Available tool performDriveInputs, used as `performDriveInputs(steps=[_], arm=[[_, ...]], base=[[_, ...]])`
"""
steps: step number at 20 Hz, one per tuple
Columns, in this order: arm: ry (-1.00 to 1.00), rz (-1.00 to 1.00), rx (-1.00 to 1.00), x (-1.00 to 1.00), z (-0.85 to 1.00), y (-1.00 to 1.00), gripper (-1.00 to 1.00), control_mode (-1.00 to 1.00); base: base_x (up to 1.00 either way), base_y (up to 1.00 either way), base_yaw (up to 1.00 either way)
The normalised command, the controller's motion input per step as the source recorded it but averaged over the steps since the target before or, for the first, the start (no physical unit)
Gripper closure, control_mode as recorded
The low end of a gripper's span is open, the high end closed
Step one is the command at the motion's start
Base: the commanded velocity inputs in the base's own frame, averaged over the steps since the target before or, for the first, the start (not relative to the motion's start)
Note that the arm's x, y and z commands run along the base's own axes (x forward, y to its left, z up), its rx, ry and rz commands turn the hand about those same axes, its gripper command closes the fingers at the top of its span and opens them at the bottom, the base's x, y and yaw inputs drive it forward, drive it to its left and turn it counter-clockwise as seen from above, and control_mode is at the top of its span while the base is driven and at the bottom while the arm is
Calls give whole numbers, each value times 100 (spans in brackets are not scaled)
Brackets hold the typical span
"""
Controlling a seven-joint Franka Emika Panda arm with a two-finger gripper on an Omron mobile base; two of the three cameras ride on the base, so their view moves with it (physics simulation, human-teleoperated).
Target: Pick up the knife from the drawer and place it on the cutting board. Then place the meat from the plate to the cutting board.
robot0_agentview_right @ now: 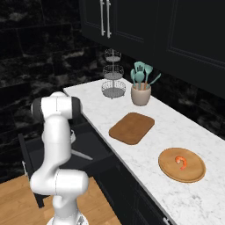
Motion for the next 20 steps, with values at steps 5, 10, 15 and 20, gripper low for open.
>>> performDriveInputs(steps=[5, 10, 15, 20], arm=[[0, 8, -1, 0, 53, 20, 100, -100], [1, 8, 0, 0, 51, 23, 100, -100], [1, 2, 0, -20, 73, 22, 100, -100], [0, 0, -2, -42, 84, 16, 100, -100]], base=[[0, 0, 0], [0, 0, 0], [0, 0, 0], [0, 0, 0]])
